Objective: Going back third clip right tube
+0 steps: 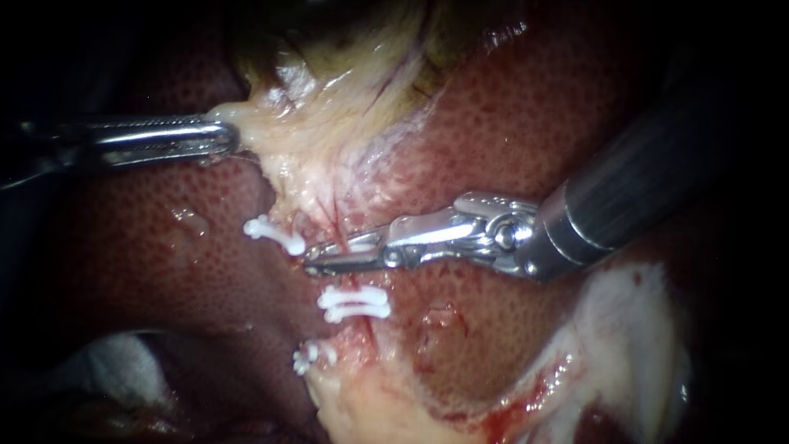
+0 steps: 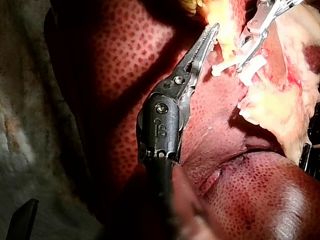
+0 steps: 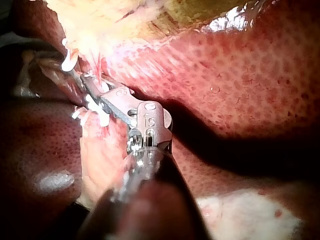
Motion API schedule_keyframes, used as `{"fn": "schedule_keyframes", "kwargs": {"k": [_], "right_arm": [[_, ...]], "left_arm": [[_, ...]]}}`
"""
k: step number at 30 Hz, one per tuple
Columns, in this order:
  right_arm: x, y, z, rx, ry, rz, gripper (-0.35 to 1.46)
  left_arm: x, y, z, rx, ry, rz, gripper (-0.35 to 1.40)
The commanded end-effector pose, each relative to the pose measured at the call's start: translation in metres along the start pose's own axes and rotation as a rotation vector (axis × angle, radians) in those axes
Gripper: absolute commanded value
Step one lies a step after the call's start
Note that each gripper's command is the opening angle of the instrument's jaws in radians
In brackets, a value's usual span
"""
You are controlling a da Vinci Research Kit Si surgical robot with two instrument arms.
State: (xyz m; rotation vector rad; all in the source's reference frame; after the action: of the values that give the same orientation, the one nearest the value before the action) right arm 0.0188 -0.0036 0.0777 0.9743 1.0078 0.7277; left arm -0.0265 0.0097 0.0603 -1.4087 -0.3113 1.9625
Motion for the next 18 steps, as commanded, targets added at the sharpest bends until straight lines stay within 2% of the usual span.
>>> {"fn": "schedule_keyframes", "kwargs": {"k": [1, 8, 10, 12, 14, 18], "right_arm": [[-0.0001, 0.0000, 0.0000, 0.001, 0.000, 0.000, -0.35], [-0.0002, -0.0002, 0.0001, 0.006, -0.001, -0.013, -0.34], [-0.0002, -0.0003, 0.0002, -0.007, 0.004, -0.120, 0.06], [-0.0001, -0.0002, 0.0002, -0.030, 0.013, -0.184, 0.28], [0.0000, 0.0001, 0.0002, -0.035, 0.013, -0.243, 0.41], [0.0001, 0.0004, 0.0001, -0.045, 0.015, -0.283, 0.48]], "left_arm": [[0.0000, 0.0000, 0.0000, 0.000, 0.000, 0.000, -0.35], [0.0000, 0.0000, 0.0000, 0.000, 0.000, 0.000, -0.35], [-0.0001, 0.0000, 0.0000, 0.000, 0.000, 0.000, -0.35], [-0.0001, 0.0000, 0.0000, 0.000, 0.000, 0.001, -0.35], [-0.0001, 0.0000, 0.0000, 0.000, 0.000, 0.001, -0.35], [-0.0001, 0.0000, 0.0000, 0.000, 0.000, 0.001, -0.35]]}}
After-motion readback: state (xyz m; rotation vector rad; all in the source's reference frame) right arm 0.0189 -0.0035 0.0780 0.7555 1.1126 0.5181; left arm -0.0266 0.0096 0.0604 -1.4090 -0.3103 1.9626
